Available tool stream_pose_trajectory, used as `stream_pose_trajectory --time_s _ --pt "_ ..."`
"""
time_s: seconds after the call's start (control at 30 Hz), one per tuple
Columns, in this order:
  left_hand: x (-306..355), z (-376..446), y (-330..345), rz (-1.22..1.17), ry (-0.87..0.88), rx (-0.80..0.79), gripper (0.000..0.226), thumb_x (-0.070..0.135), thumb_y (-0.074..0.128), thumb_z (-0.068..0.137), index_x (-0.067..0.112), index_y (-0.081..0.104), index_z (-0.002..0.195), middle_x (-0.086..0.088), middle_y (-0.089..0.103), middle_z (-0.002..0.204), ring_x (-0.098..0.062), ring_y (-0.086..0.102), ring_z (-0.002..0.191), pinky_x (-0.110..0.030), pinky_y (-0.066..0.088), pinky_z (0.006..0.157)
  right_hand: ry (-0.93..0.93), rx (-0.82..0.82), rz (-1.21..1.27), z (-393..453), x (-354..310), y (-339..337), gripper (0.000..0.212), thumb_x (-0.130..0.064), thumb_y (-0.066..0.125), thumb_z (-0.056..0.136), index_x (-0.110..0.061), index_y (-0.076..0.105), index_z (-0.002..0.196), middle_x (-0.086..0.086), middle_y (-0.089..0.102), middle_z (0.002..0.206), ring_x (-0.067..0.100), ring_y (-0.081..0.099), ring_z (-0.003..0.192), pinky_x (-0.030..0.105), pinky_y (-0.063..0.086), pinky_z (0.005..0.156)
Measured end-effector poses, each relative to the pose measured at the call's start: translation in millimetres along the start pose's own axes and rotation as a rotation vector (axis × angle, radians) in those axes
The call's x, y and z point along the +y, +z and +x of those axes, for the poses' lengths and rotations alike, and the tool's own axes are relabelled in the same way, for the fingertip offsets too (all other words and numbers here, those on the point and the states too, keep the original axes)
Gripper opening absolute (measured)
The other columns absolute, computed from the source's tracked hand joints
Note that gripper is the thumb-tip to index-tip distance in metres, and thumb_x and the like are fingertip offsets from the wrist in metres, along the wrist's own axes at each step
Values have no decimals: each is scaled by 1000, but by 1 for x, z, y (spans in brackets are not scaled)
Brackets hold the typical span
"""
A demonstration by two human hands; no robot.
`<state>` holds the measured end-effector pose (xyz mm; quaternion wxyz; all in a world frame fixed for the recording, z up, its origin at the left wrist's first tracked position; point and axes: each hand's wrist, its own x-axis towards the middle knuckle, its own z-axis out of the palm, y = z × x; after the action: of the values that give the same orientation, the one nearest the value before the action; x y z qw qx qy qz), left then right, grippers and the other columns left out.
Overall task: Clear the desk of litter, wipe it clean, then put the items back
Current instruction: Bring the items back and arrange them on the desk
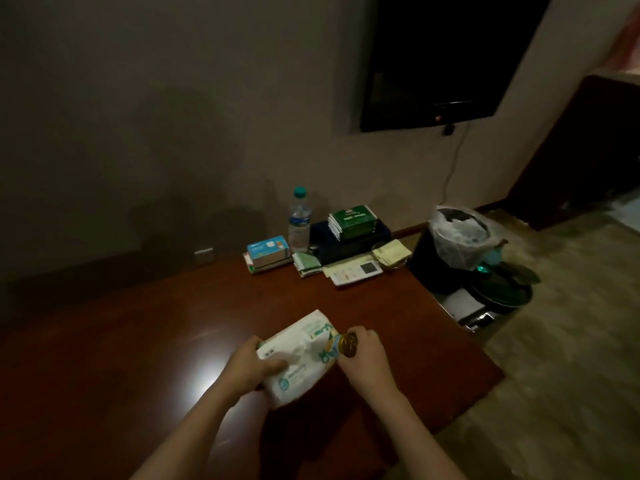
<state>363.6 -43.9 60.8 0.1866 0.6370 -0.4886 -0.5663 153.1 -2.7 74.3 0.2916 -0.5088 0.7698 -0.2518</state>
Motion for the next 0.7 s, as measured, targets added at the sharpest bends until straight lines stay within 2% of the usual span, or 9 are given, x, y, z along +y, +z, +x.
stream_pose_trajectory --time_s 0.1,0.2,0.33,0.4,0.53,0.6,0.7 --pt "2 22 -16 -51 -45 93 42 17 81 62 12 52 93 -10 68 86 -26 70 72 -36 55 56 -79 -71 -22 47 -17 11 40 -21 64 87 -14 52 125 0 43 115 10 48 95 20 43 79" --pt "12 49 -34 -86 -101 192 41 13 79 68 7 52 98 -16 68 90 -31 70 75 -40 54 59 -126 -146 -30 98 -37 16 42 -25 66 86 -16 51 124 2 43 119 15 51 102 21 42 82" --pt "26 77 -45 -90 -142 312 33 10 77 74 7 50 92 -16 66 86 -28 65 68 -29 47 48 -159 -231 -66 154 -49 21 46 -29 70 83 -13 52 123 4 44 121 19 51 109 25 43 88" --pt "24 89 -45 -108 -175 325 30 10 76 76 8 49 89 -13 65 81 -23 62 60 -27 43 47 -161 -271 -113 176 -51 31 48 -30 71 82 -11 52 122 6 46 122 22 51 111 28 42 91" --pt "13 105 -51 -83 -237 340 31 9 77 76 10 47 88 -13 64 84 -22 61 64 -25 44 45 -174 -350 -136 196 -55 61 47 -26 68 84 -9 51 124 9 46 125 27 51 113 30 42 91" --pt "9 110 -61 -88 -258 338 34 7 74 79 17 42 81 -5 59 79 -16 58 61 -21 43 40 -191 -384 -131 199 -59 75 44 -28 68 84 -10 52 121 8 45 122 26 52 111 31 44 91" --pt "5 118 -85 -51 -287 327 32 5 74 79 11 43 84 -7 60 77 -15 57 58 -19 40 36 -206 -430 -173 203 -65 94 45 -31 69 85 -10 51 120 7 45 121 25 53 109 32 45 90"
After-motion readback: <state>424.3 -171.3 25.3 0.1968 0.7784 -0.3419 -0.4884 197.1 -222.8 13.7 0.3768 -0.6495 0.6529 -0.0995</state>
